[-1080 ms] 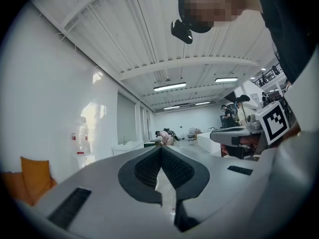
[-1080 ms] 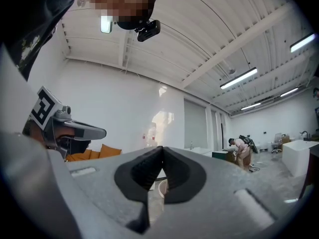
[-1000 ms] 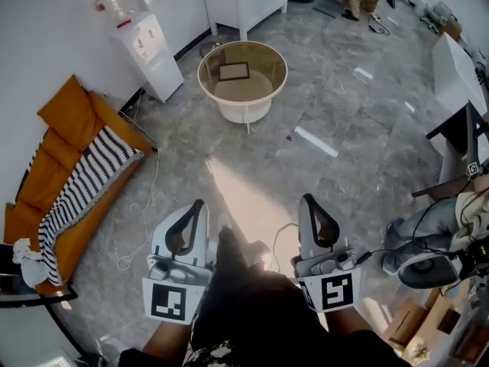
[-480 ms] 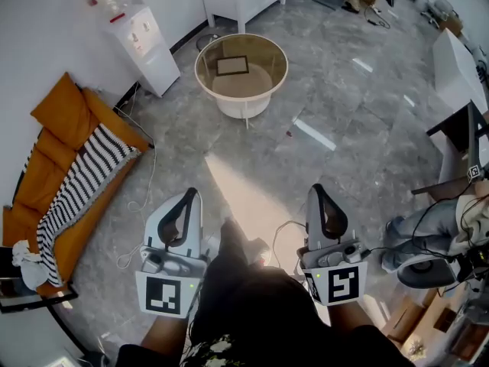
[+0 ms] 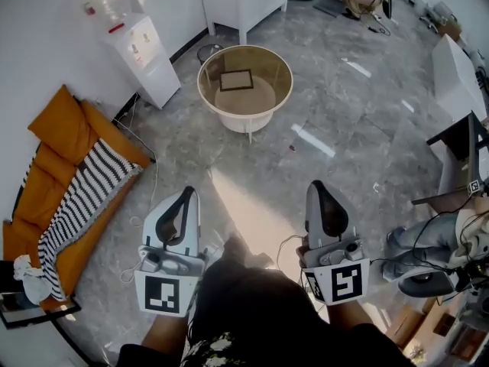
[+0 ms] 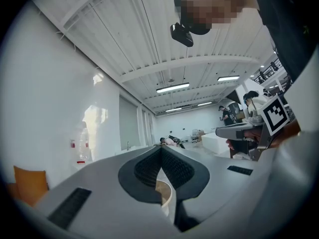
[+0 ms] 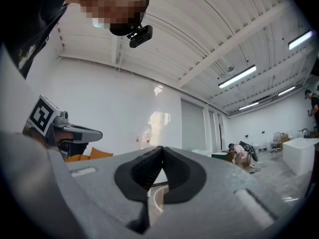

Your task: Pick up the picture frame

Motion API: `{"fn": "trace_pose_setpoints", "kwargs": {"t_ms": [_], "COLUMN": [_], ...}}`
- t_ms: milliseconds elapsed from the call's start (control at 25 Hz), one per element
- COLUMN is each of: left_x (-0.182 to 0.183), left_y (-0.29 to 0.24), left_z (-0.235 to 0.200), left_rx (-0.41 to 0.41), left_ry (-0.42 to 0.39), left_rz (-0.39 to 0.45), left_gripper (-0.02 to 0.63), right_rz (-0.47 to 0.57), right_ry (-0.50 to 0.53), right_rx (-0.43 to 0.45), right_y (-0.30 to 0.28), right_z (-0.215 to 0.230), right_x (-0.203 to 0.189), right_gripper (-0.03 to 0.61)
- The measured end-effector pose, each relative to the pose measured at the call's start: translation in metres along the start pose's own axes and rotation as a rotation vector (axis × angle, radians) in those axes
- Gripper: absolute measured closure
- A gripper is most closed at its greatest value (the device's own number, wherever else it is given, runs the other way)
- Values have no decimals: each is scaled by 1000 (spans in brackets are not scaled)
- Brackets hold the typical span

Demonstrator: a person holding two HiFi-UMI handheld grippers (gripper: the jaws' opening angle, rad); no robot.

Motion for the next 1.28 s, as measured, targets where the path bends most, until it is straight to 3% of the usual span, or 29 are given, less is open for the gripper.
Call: {"fn": "trace_pose_setpoints", "kwargs": {"t_ms": [640,1000,1280], "left_x": [-21,-43,-36], "left_y": [-60,-80,-90], "left_z": [-114,-141,-150], "left_rx": [-40,-95,-111], "left_ry": [7,40,52], "left_rz": [37,49,57], "left_gripper": [600,600,600], "right_rz": [15,-21,-39], "right_ry": [26,61,70], "right_rx": [-32,-87,-113], "right_y": [-116,-133,-142], "right_z": [-39,-54,-48], "right_x": [-8,-17,-13], "right_gripper": [583,583,583]}}
Point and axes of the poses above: the fingertips, and each gripper's own axes: y backward along the fingers, z to its right, x out of its top, the point moved 10 cm from there along y, backward along the fingers, and after that the axes turned 8 degrees about x, right-handed, at the moved point
